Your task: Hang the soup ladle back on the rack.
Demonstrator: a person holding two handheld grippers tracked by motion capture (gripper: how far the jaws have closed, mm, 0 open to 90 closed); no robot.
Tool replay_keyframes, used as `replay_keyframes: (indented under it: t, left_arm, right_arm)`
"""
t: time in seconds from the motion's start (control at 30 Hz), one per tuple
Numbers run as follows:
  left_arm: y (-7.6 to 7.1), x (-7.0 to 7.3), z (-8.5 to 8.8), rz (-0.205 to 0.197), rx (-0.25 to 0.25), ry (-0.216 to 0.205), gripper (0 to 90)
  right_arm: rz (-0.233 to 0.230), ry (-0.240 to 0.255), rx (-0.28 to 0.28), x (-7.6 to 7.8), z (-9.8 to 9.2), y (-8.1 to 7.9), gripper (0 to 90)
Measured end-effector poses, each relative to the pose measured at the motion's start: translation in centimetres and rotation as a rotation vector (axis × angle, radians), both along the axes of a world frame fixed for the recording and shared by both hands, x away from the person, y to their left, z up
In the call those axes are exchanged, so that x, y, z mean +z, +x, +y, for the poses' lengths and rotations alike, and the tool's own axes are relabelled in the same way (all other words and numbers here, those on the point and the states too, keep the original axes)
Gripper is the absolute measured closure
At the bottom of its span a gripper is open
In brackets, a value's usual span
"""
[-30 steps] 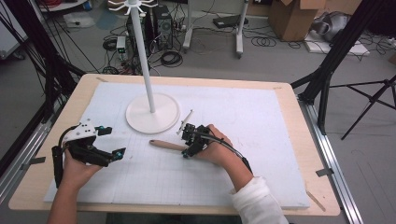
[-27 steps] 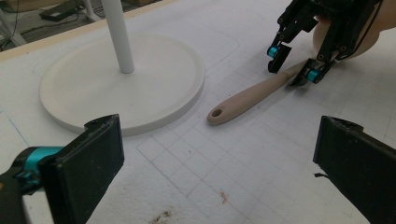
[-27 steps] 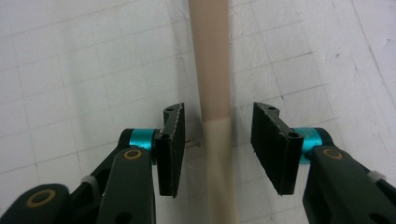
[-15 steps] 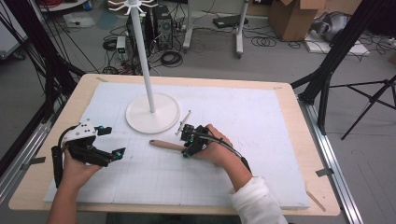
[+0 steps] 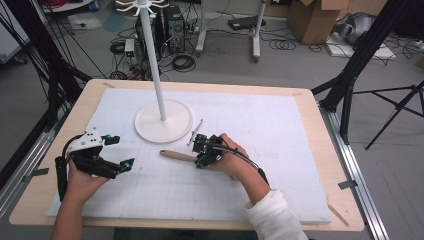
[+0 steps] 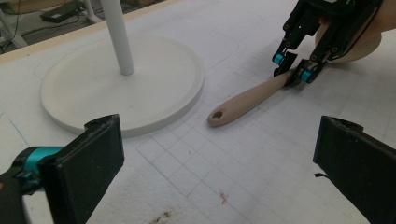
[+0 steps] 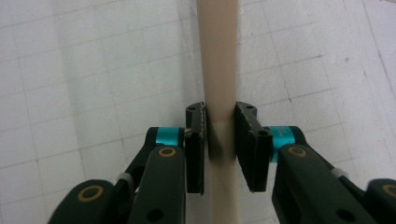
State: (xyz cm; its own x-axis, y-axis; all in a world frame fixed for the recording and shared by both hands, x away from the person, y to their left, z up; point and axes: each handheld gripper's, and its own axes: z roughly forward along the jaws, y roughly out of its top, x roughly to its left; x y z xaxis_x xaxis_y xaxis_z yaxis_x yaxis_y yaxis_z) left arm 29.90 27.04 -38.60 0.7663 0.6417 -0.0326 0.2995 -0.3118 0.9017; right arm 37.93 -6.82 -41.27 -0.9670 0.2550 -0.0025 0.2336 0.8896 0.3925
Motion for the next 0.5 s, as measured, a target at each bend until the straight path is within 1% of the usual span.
replay_keyframes:
  t: [0.23, 0.43, 0.47, 0.5]
  left_arm:
    - [-0.04, 0.06, 0.12, -0.002, 0.005, 0.0, 2.2]
    - [-0.08, 0.14, 0.24, -0.004, 0.006, -0.001, 2.2]
    - [-0.09, 0.17, 0.27, -0.005, 0.007, -0.001, 2.2]
    - [-0.09, 0.18, 0.3, -0.006, 0.007, 0.001, 2.2]
  right_arm:
    - [0.007, 0.004, -0.006, -0.01, -0.05, 0.05, 76.7]
    - [-0.009, -0.003, -0.008, 0.06, -0.02, -0.07, 77.3]
    - [-0.019, 0.009, -0.022, 0.2, -0.22, -0.04, 77.3]
    - [-0.016, 0.018, -0.03, 0.31, -0.36, -0.02, 77.3]
